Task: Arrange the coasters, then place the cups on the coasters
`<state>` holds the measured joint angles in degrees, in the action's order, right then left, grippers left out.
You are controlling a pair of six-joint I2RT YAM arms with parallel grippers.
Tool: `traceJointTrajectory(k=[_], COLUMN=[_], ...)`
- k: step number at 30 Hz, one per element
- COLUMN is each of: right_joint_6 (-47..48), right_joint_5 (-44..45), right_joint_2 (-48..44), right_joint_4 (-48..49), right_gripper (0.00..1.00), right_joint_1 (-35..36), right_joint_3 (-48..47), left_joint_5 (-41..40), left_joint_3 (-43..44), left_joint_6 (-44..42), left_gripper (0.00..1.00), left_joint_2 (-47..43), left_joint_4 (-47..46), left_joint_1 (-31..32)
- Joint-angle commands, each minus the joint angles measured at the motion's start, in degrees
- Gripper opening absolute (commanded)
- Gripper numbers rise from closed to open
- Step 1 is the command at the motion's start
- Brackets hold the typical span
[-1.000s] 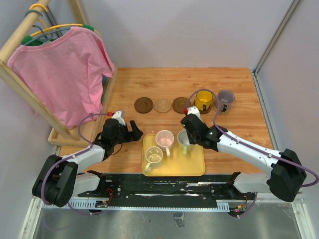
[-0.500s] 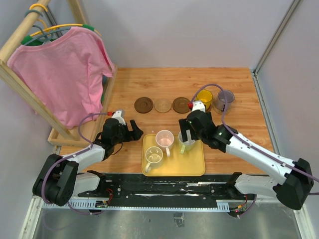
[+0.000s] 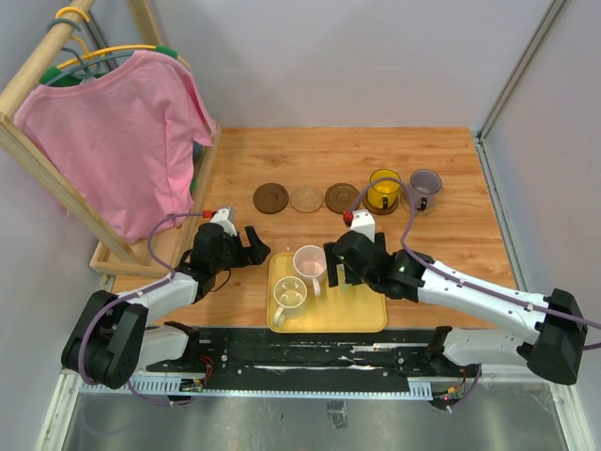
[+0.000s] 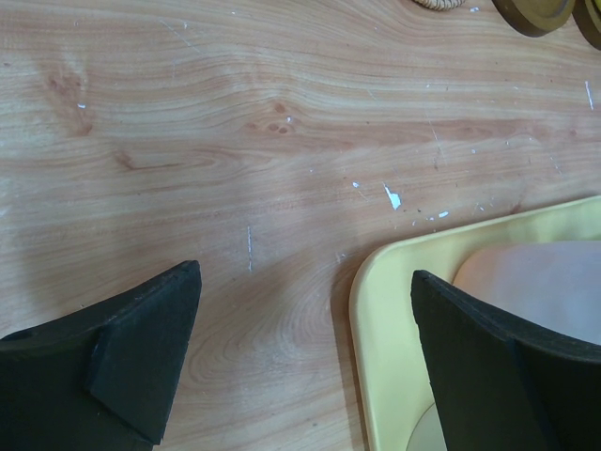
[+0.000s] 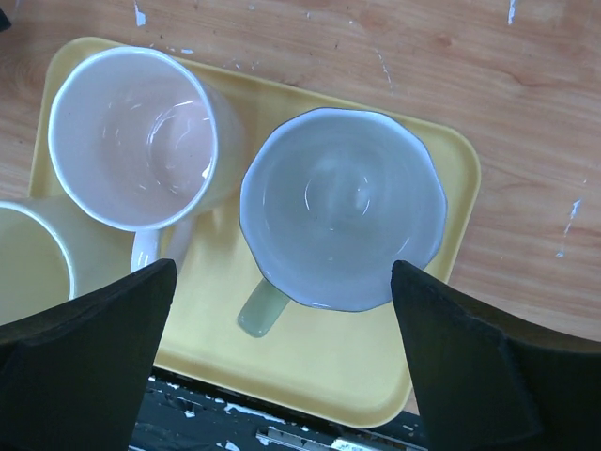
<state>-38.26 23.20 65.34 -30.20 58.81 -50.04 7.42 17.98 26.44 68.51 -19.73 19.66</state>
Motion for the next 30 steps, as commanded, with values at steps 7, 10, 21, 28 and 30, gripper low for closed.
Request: traceJointTrajectory(k=[7,10,21,28,30], right_joint_6=[-15.7,-16.8,-9.4,-6.1,-5.7], right_joint_5=[10.9,12.7,16.3,17.5,16.5], right_joint_2=[5.0,6.5,10.9,13.3,14.2], right_joint_4=[-10.9,-13.1,-13.2,-12.3,-12.1], right_gripper=[0.98,0.98,0.98,0.99,0.99], right_joint_1=[4.0,5.2,6.7,6.5,6.5], right_joint_3=[-0.9,-2.0,-8.8,-10.9,-11.1], left_joint_5=[0.3,0.5,0.8,1.0,1.1], left_joint_3=[-0.7,-0.8,-0.4,-0.3,-0.3], left_joint_6=[-0.1,-0.1,0.6,0.8,0.8], left_gripper=[0.97,0.97,0.97,0.97,0.97], left_joint_2=[-1.8,-1.4,-0.2,0.8,0.9], left_joint_4=[-1.7,-2.0,-2.8,-3.3,-3.4], left_joint_1=[0.4,0.5,0.4,0.4,0.4])
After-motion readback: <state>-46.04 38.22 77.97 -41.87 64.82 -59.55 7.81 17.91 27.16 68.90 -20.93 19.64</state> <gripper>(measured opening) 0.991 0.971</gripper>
